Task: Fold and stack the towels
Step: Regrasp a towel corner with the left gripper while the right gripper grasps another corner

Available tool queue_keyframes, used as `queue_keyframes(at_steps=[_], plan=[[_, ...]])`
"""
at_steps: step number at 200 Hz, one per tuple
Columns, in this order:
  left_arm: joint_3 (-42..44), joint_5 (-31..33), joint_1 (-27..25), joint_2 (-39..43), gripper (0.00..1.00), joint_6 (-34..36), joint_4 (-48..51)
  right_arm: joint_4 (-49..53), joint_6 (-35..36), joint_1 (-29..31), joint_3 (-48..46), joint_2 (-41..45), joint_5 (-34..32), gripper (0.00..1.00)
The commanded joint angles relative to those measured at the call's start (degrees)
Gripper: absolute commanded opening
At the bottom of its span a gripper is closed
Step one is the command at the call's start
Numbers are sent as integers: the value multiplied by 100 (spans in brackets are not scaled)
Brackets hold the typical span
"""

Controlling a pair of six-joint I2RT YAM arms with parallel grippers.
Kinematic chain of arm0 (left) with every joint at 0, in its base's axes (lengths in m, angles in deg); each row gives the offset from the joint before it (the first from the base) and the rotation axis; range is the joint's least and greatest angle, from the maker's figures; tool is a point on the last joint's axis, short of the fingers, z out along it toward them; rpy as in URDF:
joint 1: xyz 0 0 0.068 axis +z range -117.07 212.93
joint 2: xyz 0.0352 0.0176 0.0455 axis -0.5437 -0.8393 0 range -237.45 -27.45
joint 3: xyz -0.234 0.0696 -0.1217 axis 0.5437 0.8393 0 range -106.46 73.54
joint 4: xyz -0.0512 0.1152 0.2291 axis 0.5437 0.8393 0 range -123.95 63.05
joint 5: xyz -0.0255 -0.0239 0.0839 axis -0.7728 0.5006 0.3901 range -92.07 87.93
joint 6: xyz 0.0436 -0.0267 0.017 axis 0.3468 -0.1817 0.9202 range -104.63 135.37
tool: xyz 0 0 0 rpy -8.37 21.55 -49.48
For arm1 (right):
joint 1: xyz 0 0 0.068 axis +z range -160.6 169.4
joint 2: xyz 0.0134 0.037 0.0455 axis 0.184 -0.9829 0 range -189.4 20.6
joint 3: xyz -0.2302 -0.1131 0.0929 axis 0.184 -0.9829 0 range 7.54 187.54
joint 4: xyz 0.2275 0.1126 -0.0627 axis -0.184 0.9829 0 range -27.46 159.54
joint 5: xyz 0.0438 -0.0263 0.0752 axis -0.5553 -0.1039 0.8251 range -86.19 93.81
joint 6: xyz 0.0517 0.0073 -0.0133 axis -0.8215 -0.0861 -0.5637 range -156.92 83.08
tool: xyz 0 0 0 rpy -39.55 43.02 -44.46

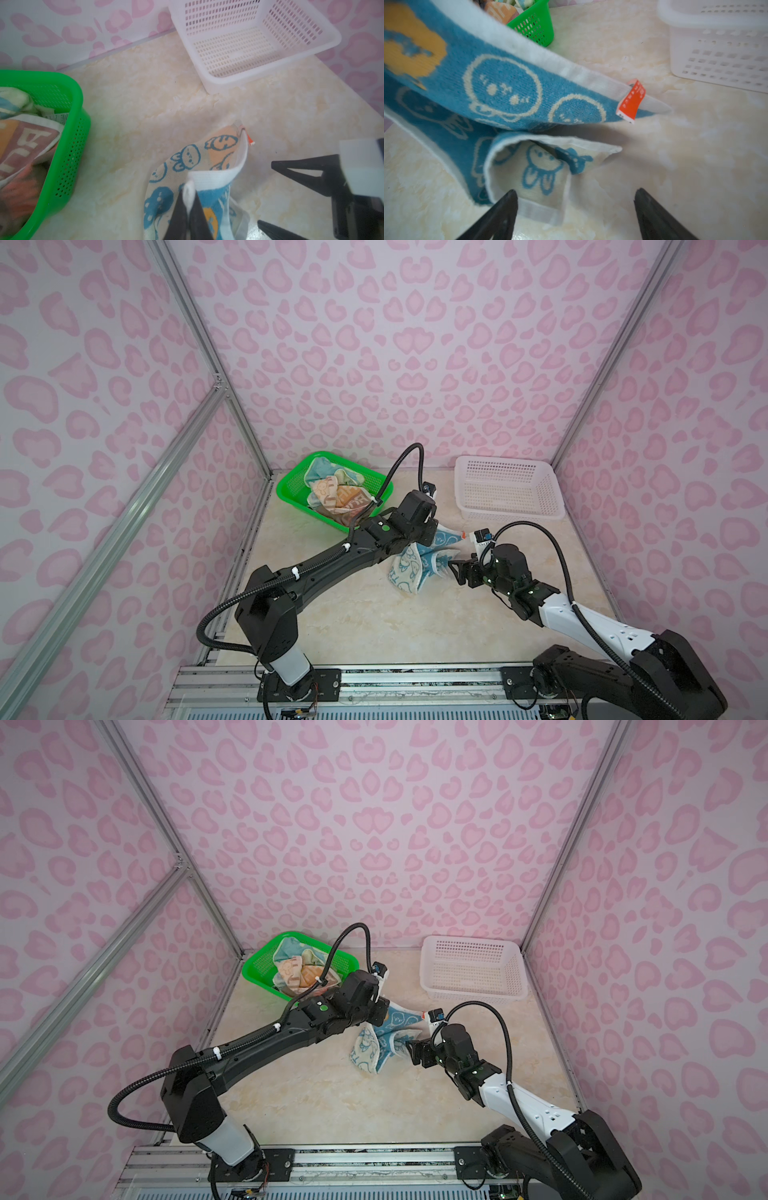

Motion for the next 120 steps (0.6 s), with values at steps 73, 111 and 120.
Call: queue_keyframes(at_steps=[73,111,120], plan=[[999,-9,16,946,3,265,-411,607,2315,-66,1029,-590,341,90],[1024,60,20,1211,3,522,-276,183,2519,-79,1251,-1213,1051,88],[1054,38,23,1280,3,610,-241,183,2540,-82,1382,-1423,1389,87]])
